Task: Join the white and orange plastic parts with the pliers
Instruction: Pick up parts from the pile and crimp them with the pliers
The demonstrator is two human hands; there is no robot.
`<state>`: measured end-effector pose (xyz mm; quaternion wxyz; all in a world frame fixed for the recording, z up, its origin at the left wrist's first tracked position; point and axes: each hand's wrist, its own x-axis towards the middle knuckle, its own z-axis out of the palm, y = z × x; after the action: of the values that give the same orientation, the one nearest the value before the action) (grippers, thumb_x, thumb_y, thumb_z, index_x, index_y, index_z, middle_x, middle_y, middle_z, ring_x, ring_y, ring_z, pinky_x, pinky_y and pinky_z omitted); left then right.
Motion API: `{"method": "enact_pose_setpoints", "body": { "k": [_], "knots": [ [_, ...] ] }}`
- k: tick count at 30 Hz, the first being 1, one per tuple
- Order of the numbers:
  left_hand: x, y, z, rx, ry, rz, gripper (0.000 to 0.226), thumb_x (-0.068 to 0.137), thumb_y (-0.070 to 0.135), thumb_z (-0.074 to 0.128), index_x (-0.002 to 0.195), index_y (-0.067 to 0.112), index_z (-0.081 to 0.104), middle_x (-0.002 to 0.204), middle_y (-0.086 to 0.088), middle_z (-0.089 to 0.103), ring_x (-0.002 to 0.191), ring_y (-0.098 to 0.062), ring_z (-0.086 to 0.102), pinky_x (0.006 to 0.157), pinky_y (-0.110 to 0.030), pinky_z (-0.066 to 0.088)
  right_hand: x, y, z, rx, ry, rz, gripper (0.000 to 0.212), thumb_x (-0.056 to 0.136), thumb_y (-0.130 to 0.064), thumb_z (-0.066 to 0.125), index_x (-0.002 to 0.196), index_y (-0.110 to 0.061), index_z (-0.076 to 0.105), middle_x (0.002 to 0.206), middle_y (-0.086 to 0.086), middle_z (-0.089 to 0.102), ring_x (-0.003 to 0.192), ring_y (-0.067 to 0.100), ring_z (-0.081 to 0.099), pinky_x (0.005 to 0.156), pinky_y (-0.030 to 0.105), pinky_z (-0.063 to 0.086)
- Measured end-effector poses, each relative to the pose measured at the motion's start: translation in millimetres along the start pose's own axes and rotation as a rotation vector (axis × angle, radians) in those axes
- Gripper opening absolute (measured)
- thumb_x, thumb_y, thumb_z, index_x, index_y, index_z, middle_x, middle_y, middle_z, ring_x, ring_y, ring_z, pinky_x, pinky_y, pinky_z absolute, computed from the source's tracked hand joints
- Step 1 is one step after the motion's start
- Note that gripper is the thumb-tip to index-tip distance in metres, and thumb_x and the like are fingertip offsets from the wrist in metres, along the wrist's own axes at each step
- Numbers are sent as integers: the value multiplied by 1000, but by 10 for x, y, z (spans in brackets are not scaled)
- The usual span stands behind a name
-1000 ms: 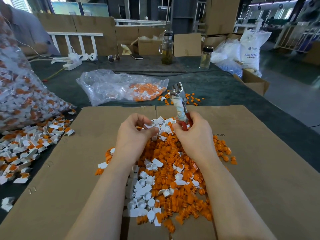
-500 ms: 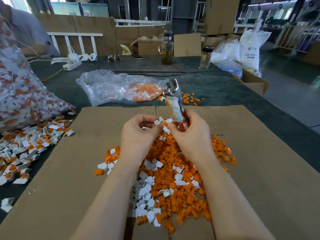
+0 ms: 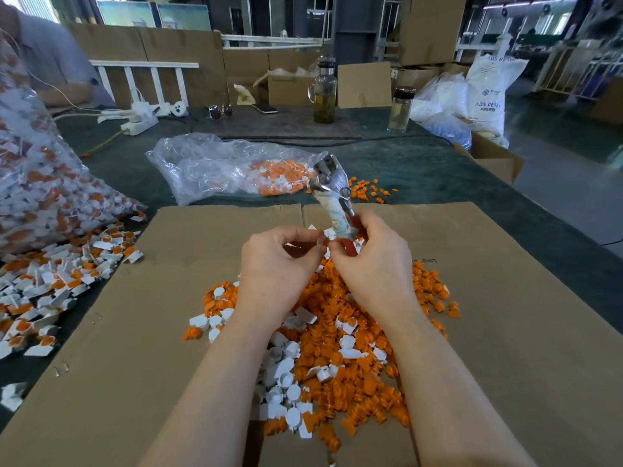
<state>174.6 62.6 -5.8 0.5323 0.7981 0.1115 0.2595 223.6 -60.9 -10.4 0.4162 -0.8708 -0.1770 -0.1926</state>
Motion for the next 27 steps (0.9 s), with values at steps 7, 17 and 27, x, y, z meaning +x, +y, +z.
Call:
{"method": "enact_pose_setpoints", "body": {
  "k": [7,17,27],
  "knots": [
    [13,-26,16,-5,-22,-1,14,80,15,80,88,26,80,75,17,74,71,3,67,61,-5,46,4,-4,-15,25,-4,13,31,84,-27,70,114,-23,61,91,-18,57,82,2,53,62,10,37],
    [5,14,7,-268,25,-118,14,79,9,80,83,20,74,73,-1,75,73,-15,74,65,-20,57,19,-25,-65,298,-58,53,25,86,-22,72,108,-25,61,94,-14,67,88,1,63,75,19,51],
    [1,4,12,-303,34,-107,10,80,12,81,82,17,73,74,-3,75,72,-15,74,65,-20,57,13,-35,-49,306,-69,56,26,87,-20,70,111,-22,62,98,-10,67,89,4,64,73,20,51]
  ]
}}
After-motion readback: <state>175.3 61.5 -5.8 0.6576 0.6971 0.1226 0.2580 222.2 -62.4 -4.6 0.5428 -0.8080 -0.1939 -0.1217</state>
